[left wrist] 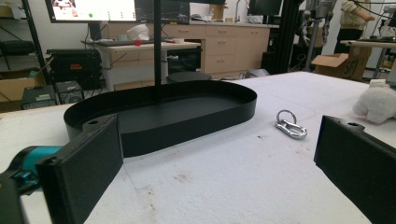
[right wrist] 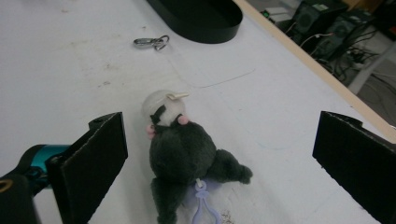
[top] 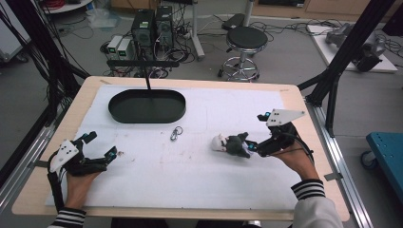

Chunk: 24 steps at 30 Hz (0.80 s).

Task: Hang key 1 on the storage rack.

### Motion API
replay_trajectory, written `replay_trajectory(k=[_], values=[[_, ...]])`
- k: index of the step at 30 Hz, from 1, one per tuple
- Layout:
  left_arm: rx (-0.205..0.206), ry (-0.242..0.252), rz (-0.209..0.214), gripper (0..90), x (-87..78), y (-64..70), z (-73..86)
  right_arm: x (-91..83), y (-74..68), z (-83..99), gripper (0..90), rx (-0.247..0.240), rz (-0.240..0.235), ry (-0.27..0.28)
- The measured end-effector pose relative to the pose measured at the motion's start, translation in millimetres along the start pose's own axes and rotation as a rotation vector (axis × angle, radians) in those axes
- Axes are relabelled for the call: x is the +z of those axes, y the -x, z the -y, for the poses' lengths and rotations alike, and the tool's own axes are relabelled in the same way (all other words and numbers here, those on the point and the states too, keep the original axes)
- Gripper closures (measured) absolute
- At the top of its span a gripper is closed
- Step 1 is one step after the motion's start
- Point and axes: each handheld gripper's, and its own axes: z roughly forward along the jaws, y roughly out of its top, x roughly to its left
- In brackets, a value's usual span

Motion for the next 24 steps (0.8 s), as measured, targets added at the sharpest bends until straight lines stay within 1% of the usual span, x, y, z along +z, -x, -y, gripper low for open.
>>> replay_trajectory(k=[1, 2, 3, 4, 8, 9, 10, 13, 17, 19, 21, 22, 23, 24], values=[[0.000, 0.000, 0.000, 1.7, 0.0, 0.0, 0.0, 2.2, 1.0, -1.9, 2.3, -0.007, -0.007, -0.015], [0.000, 0.000, 0.000, 1.7, 0.0, 0.0, 0.0, 2.2, 1.0, -1.9, 2.3, -0.007, -0.007, -0.015], [0.000, 0.000, 0.000, 1.7, 0.0, 0.0, 0.0, 4.8, 2.2, -3.7, 2.3, -0.019, -0.022, -0.030], [0.000, -0.001, 0.000, 1.7, 0.0, -0.1, 0.0, 9.7, 3.6, -7.8, 2.3, -0.037, -0.042, -0.064], [0.001, -0.002, 0.000, 1.7, 0.1, 0.0, 0.0, 18.8, 6.8, -12.5, 2.3, -0.058, -0.080, -0.097], [0.001, -0.001, -0.001, 1.7, 0.2, 0.1, 0.0, 18.8, 6.8, -12.5, 2.3, -0.058, -0.080, -0.097], [0.002, -0.003, -0.002, 1.7, 0.3, 0.2, -0.1, 24.6, 9.2, -13.8, 2.3, -0.075, -0.098, -0.127], [0.007, -0.006, -0.001, 1.7, 0.3, 0.2, -0.2, 32.7, 11.3, -15.5, 2.4, -0.095, -0.122, -0.169], [0.006, -0.006, -0.001, 1.7, 0.4, 0.1, -0.1, 43.1, 14.0, -15.2, 2.4, -0.110, -0.145, -0.205], [0.006, -0.006, -0.001, 1.7, 0.5, 0.2, -0.1, 47.8, 14.2, -13.7, 2.3, -0.112, -0.147, -0.229], [0.008, -0.007, 0.000, 1.7, 0.4, 0.3, -0.2, 52.4, 14.4, -12.0, 2.4, -0.118, -0.161, -0.252], [0.008, -0.006, 0.000, 1.7, 0.5, 0.3, -0.1, 52.4, 14.4, -12.0, 2.4, -0.118, -0.161, -0.252], [0.009, -0.007, 0.000, 1.7, 0.4, 0.3, -0.2, 57.3, 14.0, -10.3, 2.4, -0.132, -0.172, -0.276], [0.009, -0.008, 0.000, 1.7, 0.4, 0.3, -0.2, 58.9, 13.6, -9.8, 2.4, -0.136, -0.181, -0.286]])
